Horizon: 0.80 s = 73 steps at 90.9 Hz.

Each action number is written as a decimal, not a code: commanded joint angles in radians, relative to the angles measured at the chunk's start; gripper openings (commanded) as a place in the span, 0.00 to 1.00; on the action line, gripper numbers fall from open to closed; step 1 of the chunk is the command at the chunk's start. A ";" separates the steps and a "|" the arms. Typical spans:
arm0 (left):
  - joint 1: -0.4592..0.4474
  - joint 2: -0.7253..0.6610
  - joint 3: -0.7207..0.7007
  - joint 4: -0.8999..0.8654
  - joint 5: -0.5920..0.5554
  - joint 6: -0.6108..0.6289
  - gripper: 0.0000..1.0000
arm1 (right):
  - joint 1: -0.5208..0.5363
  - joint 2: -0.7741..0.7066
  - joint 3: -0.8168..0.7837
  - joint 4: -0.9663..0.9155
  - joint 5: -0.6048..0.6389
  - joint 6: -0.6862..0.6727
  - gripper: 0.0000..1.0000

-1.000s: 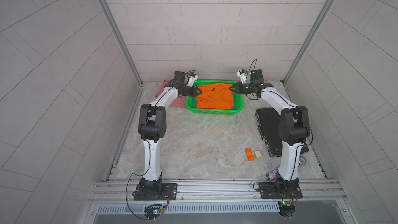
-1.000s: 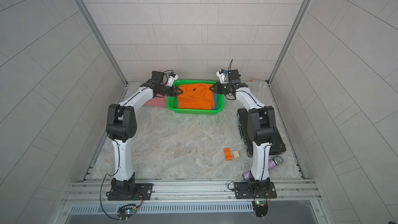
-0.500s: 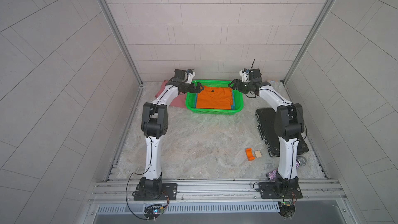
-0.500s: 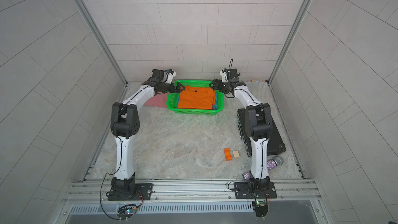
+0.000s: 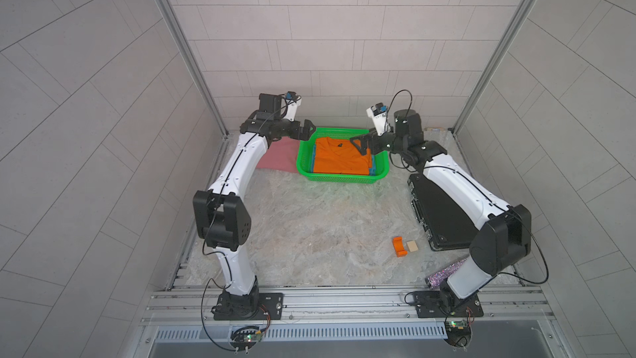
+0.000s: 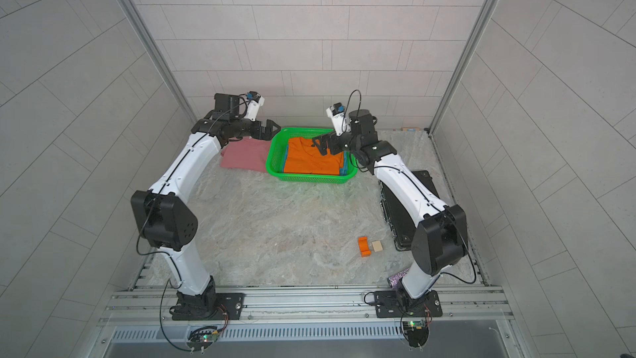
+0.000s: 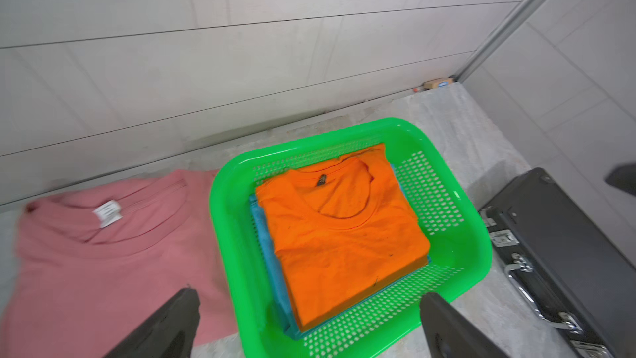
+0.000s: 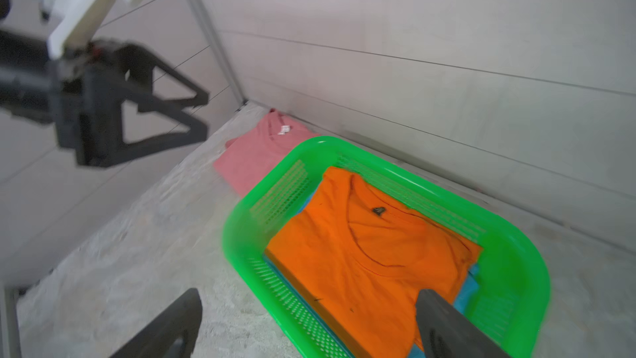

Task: Put the folded t-shirts into the basket
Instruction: Place the T-shirt in the bin, then move the T-shirt to the center of the board, then move the bin to the center of the board.

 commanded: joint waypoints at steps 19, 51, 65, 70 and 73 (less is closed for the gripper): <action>0.093 -0.029 -0.200 -0.099 -0.314 0.025 0.98 | 0.118 0.268 0.128 -0.141 -0.237 -0.528 1.00; 0.201 0.370 0.073 -0.047 -0.270 -0.031 0.70 | 0.120 0.358 0.216 -0.350 -0.146 -0.681 0.99; 0.199 0.475 0.175 -0.051 -0.243 -0.040 0.71 | 0.122 0.410 0.265 -0.457 -0.108 -0.735 0.96; 0.197 0.495 0.186 -0.026 -0.242 -0.039 0.72 | 0.123 0.420 0.269 -0.467 -0.104 -0.734 0.95; 0.196 0.514 0.186 -0.004 -0.246 -0.036 0.72 | 0.122 0.424 0.272 -0.469 -0.106 -0.733 0.95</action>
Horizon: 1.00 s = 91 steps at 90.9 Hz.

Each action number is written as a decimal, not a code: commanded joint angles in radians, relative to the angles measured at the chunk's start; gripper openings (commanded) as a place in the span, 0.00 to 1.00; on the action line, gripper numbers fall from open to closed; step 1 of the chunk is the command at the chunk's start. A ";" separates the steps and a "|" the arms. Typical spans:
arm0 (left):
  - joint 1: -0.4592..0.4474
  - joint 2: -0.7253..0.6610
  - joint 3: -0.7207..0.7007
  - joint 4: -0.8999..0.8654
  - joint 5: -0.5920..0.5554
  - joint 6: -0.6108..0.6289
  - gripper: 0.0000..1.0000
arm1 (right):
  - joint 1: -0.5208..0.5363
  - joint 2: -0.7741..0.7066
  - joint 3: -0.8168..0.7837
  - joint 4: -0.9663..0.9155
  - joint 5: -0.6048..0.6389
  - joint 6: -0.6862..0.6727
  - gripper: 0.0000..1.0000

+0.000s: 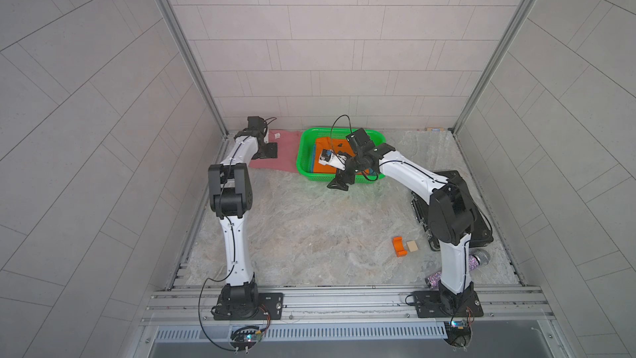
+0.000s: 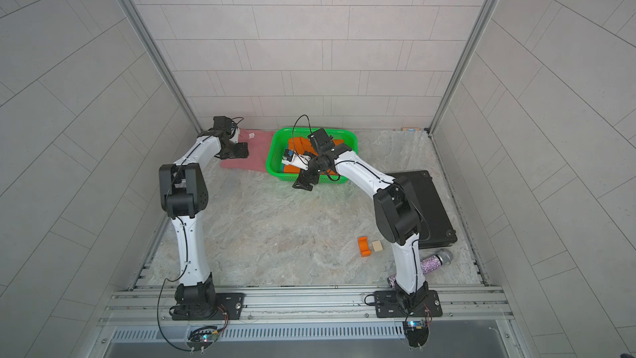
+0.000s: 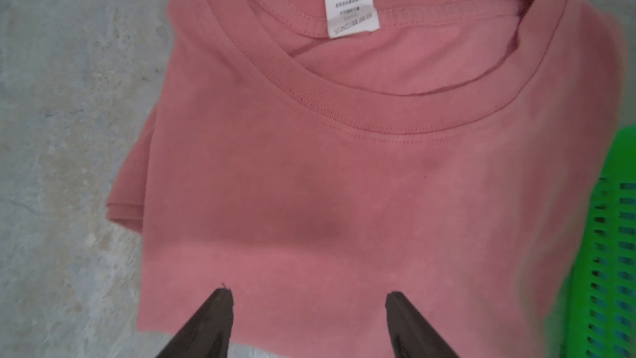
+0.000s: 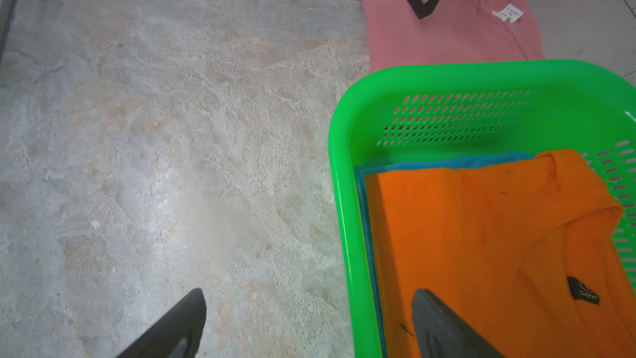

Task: Put the folded t-shirts into the basket
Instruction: Move the bin to the center of the board.

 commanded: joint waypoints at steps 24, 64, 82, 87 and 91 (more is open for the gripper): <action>-0.007 0.184 0.246 -0.163 -0.034 -0.062 0.70 | 0.002 0.077 0.063 -0.136 0.058 -0.034 0.90; 0.001 -0.038 -0.147 -0.132 -0.096 -0.023 0.70 | 0.004 0.169 0.173 -0.282 0.034 -0.088 0.77; 0.001 -0.243 -0.481 -0.038 -0.105 0.019 0.70 | 0.019 0.134 0.118 -0.284 0.011 -0.107 0.76; 0.002 -0.310 -0.575 -0.013 -0.111 0.029 0.70 | 0.026 0.123 0.097 -0.285 0.008 -0.118 0.77; 0.002 -0.364 -0.646 0.005 -0.110 0.036 0.70 | 0.031 0.113 0.076 -0.279 0.002 -0.125 0.77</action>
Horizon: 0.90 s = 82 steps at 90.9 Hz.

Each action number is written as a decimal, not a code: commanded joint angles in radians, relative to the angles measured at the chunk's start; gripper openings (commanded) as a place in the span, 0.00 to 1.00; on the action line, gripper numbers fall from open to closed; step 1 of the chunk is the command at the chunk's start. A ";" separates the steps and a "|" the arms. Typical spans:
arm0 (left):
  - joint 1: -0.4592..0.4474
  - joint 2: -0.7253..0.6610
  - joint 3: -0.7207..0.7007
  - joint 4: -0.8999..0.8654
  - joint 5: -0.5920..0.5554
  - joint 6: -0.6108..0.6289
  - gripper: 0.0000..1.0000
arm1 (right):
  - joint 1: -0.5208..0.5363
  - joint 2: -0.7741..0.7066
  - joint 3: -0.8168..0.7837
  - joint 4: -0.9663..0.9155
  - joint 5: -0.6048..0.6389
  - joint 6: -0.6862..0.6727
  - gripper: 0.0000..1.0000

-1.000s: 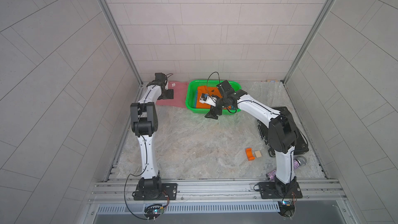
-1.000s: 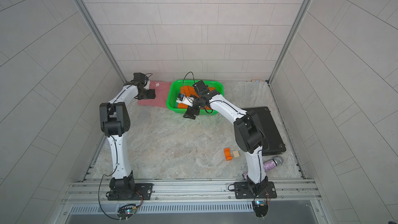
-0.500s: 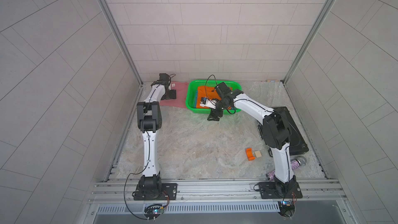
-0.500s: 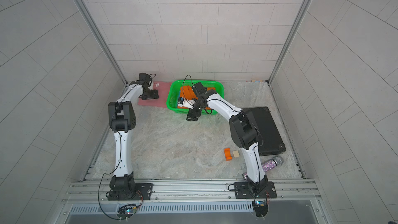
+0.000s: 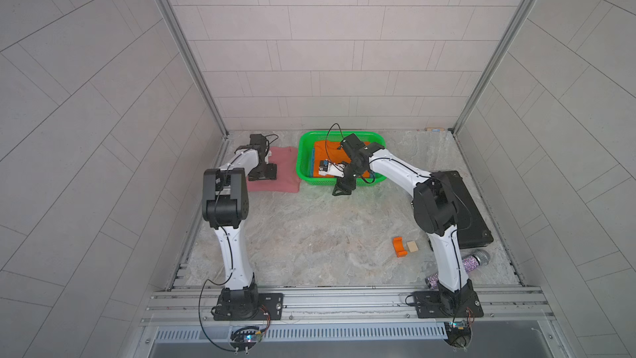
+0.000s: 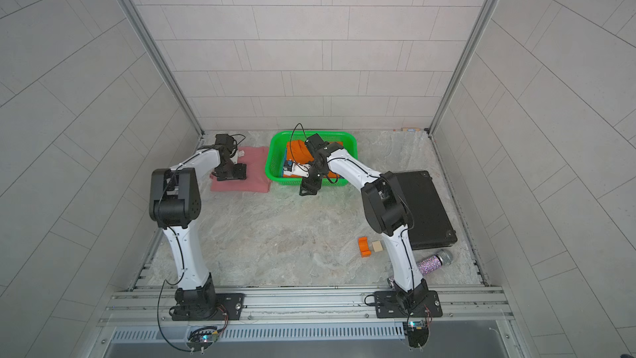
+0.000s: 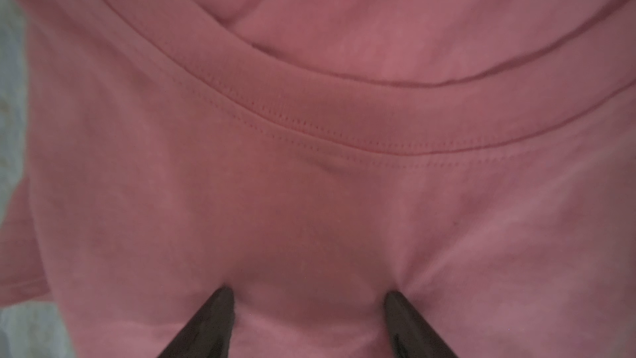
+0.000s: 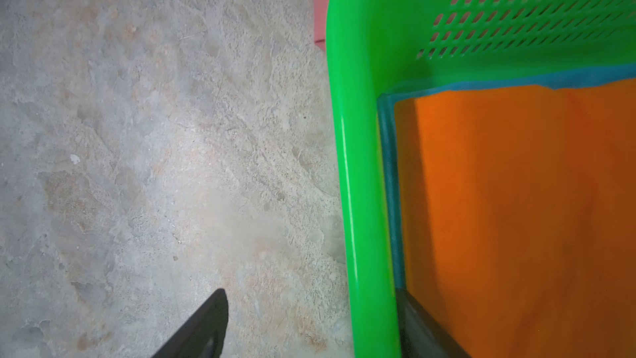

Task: Put the folded t-shirts into the basket
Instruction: Move the bin to the center of the board.

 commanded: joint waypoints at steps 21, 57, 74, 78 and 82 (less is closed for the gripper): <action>0.018 -0.365 -0.471 0.019 -0.022 0.104 0.71 | 0.041 -0.096 -0.136 0.009 -0.042 0.015 0.76; 0.068 -0.562 -0.612 -0.167 0.093 0.248 0.75 | 0.047 -0.105 -0.166 0.145 0.005 0.092 0.76; 0.088 -0.581 -0.668 -0.161 0.082 0.295 0.81 | 0.073 -0.088 -0.134 0.168 0.053 0.103 0.78; 0.096 -0.606 -0.659 -0.173 0.093 0.294 0.84 | 0.079 -0.094 -0.127 0.179 0.073 0.115 0.79; 0.104 -0.635 -0.644 -0.190 0.108 0.292 0.89 | 0.090 -0.111 -0.125 0.202 0.103 0.135 0.97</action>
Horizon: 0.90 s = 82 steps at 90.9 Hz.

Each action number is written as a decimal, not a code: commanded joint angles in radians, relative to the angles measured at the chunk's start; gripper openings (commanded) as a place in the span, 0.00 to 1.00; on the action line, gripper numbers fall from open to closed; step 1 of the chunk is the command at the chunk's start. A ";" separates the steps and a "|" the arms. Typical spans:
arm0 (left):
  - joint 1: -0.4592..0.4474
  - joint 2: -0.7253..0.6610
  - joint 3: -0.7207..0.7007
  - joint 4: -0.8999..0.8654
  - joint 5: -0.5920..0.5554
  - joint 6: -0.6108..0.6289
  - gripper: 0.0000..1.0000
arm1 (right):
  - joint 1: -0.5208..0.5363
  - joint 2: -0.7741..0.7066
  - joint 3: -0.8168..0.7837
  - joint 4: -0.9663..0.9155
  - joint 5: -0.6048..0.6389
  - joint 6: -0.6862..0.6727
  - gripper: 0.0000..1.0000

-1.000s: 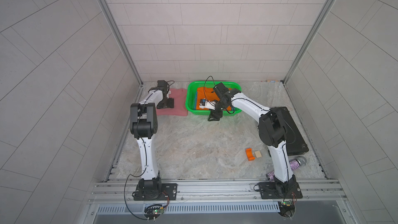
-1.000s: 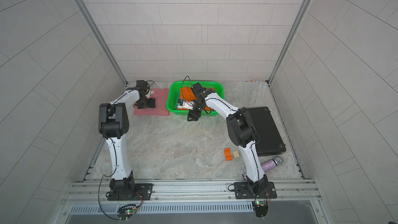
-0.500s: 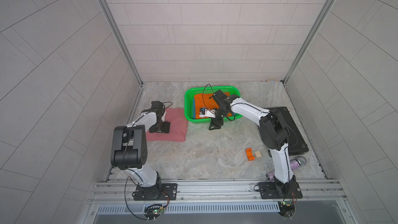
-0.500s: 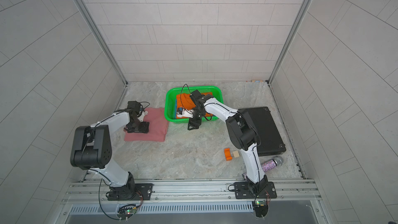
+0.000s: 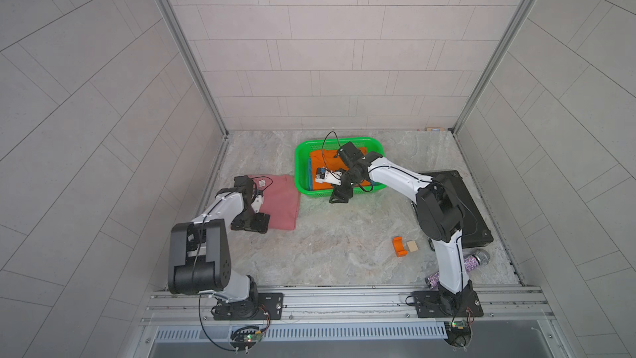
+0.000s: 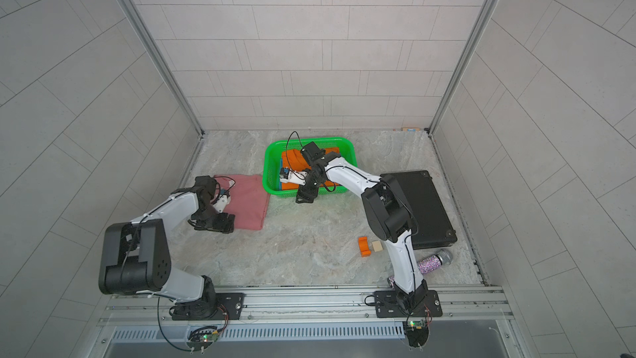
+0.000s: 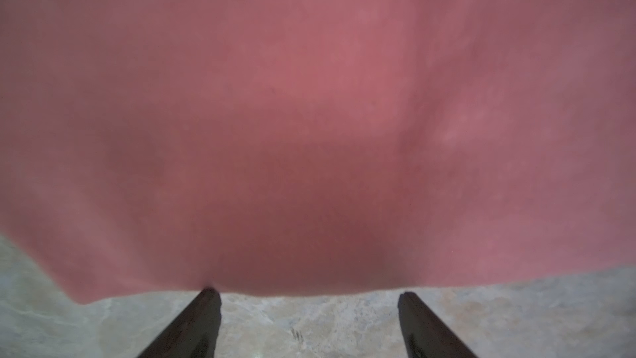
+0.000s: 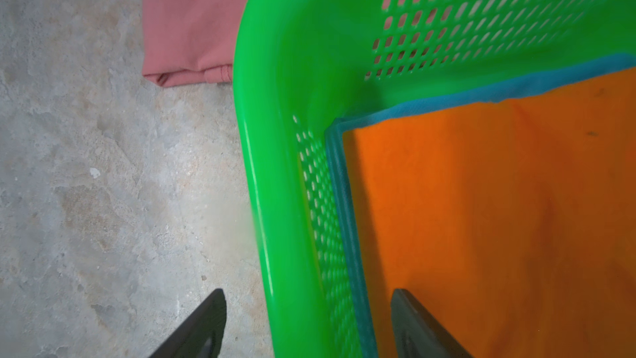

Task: Put the folded t-shirts into the basket
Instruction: Move the bin to the center of the board.

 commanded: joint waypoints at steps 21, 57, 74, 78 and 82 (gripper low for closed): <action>0.033 -0.166 0.210 -0.210 0.127 0.027 1.00 | 0.156 -0.241 -0.042 0.301 0.459 0.152 1.00; 0.242 -0.135 0.527 -0.298 0.130 -0.066 1.00 | 0.328 -0.258 -0.028 0.398 0.480 0.535 1.00; 0.353 -0.089 0.618 -0.328 0.122 -0.174 1.00 | 0.452 0.003 0.194 0.325 0.693 0.601 1.00; 0.377 -0.083 0.622 -0.320 0.136 -0.188 1.00 | 0.481 0.068 0.260 0.299 0.735 0.587 1.00; 0.394 -0.076 0.628 -0.321 0.153 -0.193 1.00 | 0.500 0.123 0.314 0.285 0.752 0.585 1.00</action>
